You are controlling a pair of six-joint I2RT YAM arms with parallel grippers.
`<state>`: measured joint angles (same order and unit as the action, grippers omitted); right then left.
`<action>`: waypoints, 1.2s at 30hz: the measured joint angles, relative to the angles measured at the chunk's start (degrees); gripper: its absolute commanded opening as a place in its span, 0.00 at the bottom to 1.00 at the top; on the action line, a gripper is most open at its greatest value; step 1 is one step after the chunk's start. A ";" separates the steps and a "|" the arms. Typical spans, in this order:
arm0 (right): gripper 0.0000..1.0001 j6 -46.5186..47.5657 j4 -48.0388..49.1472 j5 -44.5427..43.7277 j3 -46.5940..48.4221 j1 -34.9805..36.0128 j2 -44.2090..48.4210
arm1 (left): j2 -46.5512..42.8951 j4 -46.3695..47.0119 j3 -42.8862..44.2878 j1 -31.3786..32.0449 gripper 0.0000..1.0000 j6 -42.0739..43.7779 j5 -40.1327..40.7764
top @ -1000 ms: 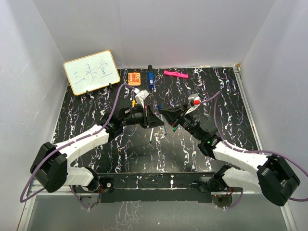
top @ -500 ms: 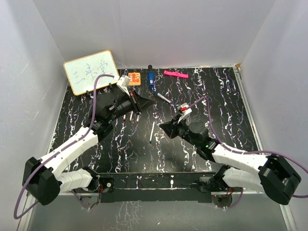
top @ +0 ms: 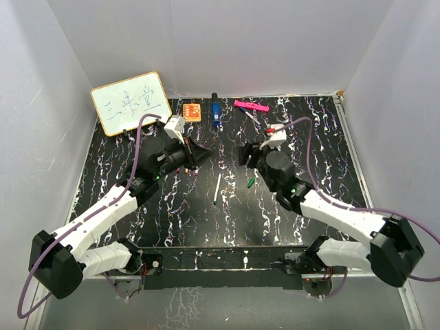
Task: Insert the pens into the pen caps
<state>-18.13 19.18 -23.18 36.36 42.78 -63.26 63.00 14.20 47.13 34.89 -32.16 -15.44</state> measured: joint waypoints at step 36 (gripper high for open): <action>0.92 16.70 -25.90 9.64 63.78 -25.79 -68.57 | 0.02 -4.20 -2.40 0.00 0.17 5.35 1.97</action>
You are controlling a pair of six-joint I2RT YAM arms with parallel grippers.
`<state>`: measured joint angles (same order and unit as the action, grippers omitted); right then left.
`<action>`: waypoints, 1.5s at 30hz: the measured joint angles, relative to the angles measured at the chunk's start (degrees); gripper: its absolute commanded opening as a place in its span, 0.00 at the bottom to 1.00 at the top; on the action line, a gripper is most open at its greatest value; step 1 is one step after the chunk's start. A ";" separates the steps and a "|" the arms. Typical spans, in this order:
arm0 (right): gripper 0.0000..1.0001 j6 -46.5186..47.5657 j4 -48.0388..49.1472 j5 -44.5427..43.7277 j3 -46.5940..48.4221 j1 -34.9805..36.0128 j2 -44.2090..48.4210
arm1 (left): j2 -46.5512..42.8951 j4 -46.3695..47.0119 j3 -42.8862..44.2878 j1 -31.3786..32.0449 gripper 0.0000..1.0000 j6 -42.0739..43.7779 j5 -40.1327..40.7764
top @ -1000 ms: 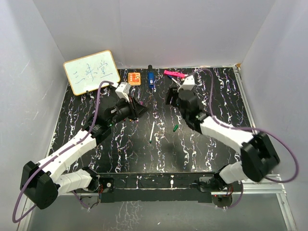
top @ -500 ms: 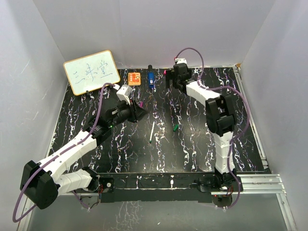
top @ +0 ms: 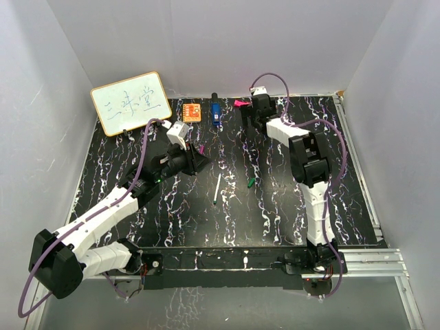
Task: Insert the pens into the pen caps
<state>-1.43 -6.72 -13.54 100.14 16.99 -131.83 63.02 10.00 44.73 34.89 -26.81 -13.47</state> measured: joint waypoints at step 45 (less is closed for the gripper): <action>0.00 -3.61 -1.88 10.60 8.41 0.20 -7.67 | -3.30 -3.72 0.24 0.00 0.17 0.85 6.80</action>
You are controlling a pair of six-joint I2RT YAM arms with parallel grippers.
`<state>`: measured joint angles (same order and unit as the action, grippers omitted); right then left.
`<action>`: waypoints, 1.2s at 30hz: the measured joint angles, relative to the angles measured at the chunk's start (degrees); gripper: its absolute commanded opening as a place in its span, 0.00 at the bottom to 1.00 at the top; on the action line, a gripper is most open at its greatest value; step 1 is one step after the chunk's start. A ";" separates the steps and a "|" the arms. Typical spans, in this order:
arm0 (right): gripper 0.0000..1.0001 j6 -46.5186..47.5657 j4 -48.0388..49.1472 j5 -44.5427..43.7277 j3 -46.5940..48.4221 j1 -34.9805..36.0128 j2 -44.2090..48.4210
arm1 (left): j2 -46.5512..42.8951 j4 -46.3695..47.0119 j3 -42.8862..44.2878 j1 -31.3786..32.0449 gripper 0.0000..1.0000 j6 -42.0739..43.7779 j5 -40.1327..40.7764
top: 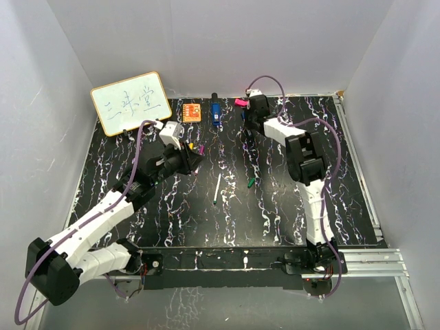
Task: Insert the pens into the pen caps
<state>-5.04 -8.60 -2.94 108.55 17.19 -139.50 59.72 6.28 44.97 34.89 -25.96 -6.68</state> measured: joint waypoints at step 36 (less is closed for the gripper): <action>0.00 -30.67 40.15 29.53 -60.08 4.20 52.98 | 9.68 34.60 -20.68 -0.02 0.39 -8.00 -11.41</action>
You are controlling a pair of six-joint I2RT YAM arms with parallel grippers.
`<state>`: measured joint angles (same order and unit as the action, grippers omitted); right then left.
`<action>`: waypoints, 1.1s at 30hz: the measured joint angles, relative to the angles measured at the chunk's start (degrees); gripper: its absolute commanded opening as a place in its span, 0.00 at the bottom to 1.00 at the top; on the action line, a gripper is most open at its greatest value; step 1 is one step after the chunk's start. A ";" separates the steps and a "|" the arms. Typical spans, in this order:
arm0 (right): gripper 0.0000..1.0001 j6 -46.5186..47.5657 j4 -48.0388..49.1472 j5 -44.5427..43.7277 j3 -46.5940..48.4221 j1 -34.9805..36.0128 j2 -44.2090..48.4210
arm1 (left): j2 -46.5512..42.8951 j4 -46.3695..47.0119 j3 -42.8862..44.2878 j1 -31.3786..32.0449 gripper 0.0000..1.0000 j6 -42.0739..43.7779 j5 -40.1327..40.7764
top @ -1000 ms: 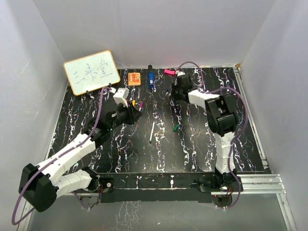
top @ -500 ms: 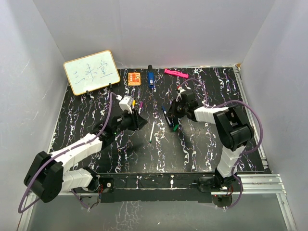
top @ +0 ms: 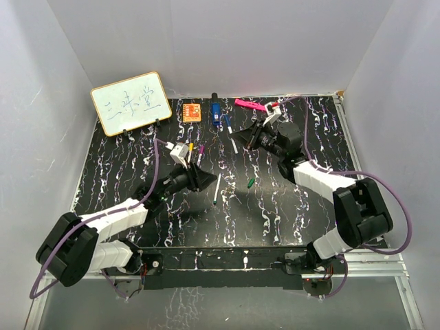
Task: Insert the pens into the pen caps
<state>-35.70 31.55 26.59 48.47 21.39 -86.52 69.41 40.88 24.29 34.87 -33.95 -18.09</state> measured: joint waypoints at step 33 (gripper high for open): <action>0.00 -4.92 -42.40 -66.18 32.76 30.47 -33.55 | -28.65 -36.70 2.49 -0.07 0.39 8.33 18.80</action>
<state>-40.62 -10.85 -39.59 81.23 51.86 -120.07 40.75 4.19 26.79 34.81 -25.63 0.71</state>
